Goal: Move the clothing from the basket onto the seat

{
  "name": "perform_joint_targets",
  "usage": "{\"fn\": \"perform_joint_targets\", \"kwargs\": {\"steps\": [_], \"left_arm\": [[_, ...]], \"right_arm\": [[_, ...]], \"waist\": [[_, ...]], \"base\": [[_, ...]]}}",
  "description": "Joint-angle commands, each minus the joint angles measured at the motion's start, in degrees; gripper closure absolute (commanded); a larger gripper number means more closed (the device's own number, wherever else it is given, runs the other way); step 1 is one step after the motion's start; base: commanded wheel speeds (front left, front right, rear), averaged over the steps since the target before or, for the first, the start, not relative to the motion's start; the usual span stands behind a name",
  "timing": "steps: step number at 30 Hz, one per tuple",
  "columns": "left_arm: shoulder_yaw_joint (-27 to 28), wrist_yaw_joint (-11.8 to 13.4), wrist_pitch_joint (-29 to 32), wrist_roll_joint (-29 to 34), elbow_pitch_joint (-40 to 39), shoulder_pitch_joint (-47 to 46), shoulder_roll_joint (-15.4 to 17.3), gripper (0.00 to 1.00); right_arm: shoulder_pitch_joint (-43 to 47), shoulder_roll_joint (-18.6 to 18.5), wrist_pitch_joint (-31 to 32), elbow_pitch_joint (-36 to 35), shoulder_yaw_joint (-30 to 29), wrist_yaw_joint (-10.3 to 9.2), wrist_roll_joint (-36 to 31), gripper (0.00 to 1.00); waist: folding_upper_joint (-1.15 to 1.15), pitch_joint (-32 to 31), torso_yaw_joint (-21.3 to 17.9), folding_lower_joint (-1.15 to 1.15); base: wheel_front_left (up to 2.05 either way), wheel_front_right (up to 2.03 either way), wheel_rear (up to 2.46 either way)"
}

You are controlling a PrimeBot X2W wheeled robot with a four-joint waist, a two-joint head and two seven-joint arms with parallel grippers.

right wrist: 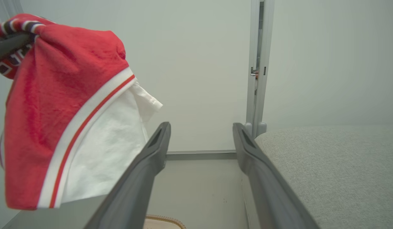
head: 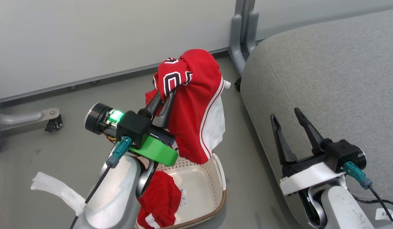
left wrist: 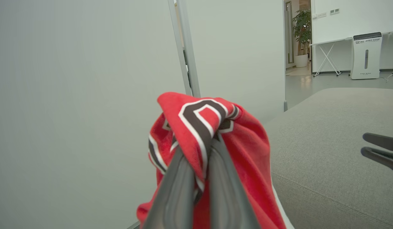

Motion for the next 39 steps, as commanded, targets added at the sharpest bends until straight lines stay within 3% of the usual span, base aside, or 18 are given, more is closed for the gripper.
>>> {"fn": "perform_joint_targets", "kwargs": {"steps": [1, 11, 22, 31, 39], "left_arm": [[-0.19, -0.28, -0.21, -0.26, -0.4, 0.69, 0.34, 1.0], [-1.34, 0.12, -0.21, -1.09, -0.75, 0.02, 0.02, 1.0], [-2.82, 1.02, -0.21, -1.75, -0.75, -1.82, -0.36, 1.0], [-5.2, 1.76, -0.21, -2.39, -1.65, -2.86, -0.68, 1.0], [-7.01, 2.53, -0.21, -3.35, -1.39, -3.56, -0.83, 1.0]], "right_arm": [[0.11, -0.18, -0.14, -0.44, 0.38, -0.02, -0.02, 0.0], [-2.86, -1.87, -0.14, -4.02, 6.43, -0.02, 0.67, 0.0], [-4.35, -1.23, -0.14, -5.1, 16.0, -0.02, 1.84, 0.0], [-6.82, -0.64, -0.14, -3.93, 14.87, -0.02, 1.53, 0.0], [-7.24, -0.46, -0.14, -2.14, 17.71, -0.02, 2.06, 0.0]], "waist": [[0.0, 0.19, 0.03, 0.01], [0.0, 1.05, 0.65, 0.01], [0.0, 2.18, 1.03, 0.01], [0.0, 3.72, 1.45, 0.01], [0.0, 4.36, 1.65, 0.01]], "base": [[0.0, 0.0, 0.0], [0.0, 0.0, 0.0], [0.0, 0.0, 0.0], [0.0, 0.0, 0.0], [0.0, 0.0, 0.0]]}}
